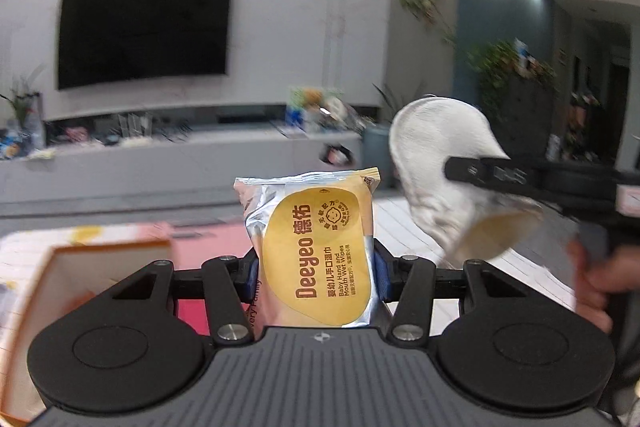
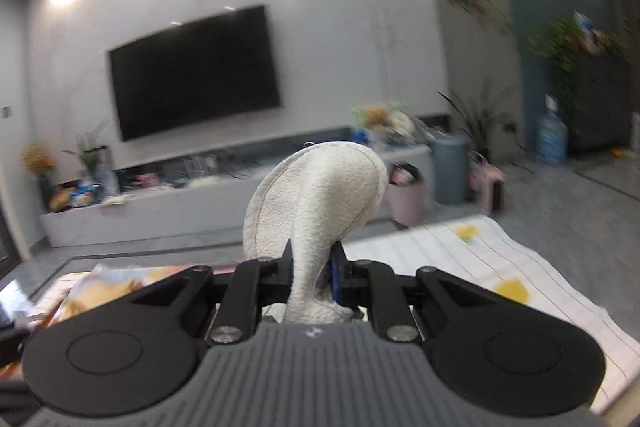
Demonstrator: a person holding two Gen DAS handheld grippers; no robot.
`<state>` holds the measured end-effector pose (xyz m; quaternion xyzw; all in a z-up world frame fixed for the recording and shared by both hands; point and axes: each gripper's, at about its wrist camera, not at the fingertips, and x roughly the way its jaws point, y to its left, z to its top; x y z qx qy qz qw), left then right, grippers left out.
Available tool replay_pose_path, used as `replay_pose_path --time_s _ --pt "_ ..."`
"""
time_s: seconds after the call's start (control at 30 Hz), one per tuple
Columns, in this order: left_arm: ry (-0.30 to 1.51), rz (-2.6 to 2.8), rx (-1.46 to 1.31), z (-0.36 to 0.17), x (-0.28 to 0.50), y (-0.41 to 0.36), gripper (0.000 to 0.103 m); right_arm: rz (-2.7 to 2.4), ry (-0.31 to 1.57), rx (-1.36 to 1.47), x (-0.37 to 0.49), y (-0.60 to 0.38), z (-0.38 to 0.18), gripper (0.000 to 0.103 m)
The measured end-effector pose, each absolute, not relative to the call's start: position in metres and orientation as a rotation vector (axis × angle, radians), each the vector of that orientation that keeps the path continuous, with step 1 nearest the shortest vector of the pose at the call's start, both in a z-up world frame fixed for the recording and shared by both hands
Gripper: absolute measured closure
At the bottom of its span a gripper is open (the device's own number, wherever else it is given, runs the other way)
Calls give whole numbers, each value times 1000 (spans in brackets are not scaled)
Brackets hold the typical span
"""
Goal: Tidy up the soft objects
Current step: 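Carry the snack packet and white pad with both tools over the orange box, then open the left tool to drop the snack packet into the box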
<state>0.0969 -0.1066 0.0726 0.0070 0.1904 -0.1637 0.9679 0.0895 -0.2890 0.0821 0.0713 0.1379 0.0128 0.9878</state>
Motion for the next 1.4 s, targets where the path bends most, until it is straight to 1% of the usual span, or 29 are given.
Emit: replay_pose_path --time_s 0.13,0.27,0.37,0.5,0.63,0.77,0.87,1.03,1.17,1.23,1.27,1.33,1.4 --pt "352 -232 -15 81 103 -51 45 148 254 101 89 -232 99 89" --pt "370 -163 -76 69 113 6 45 221 259 60 100 -178 104 88" --pt "416 -118 -121 51 123 39 45 268 303 41 118 -140 96 88" --pt "554 -132 -228 23 144 70 45 321 381 11 144 -102 78 88" --pt "661 -132 -285 -3 175 75 45 355 463 -8 167 -72 58 88" --pt "697 -79 -203 -13 197 67 45 359 540 -55 188 -48 37 88" --pt "744 -49 -203 -23 206 69 45 366 615 -20 198 -40 19 88" --pt "826 13 -180 -43 213 83 46 373 648 -30 204 -32 -3 88" --pt "908 10 -163 -45 213 81 45 365 662 -44 205 -31 -12 88" --pt "938 20 -103 -49 215 75 39 361 665 -57 201 -31 -14 88" --pt "936 23 -81 -53 215 74 38 361 669 -62 202 -32 -13 88" --pt "915 14 -74 -52 211 74 36 357 674 -66 202 -34 -13 88" --pt "889 -18 -96 -44 204 78 31 360 681 -69 204 -35 -12 88"
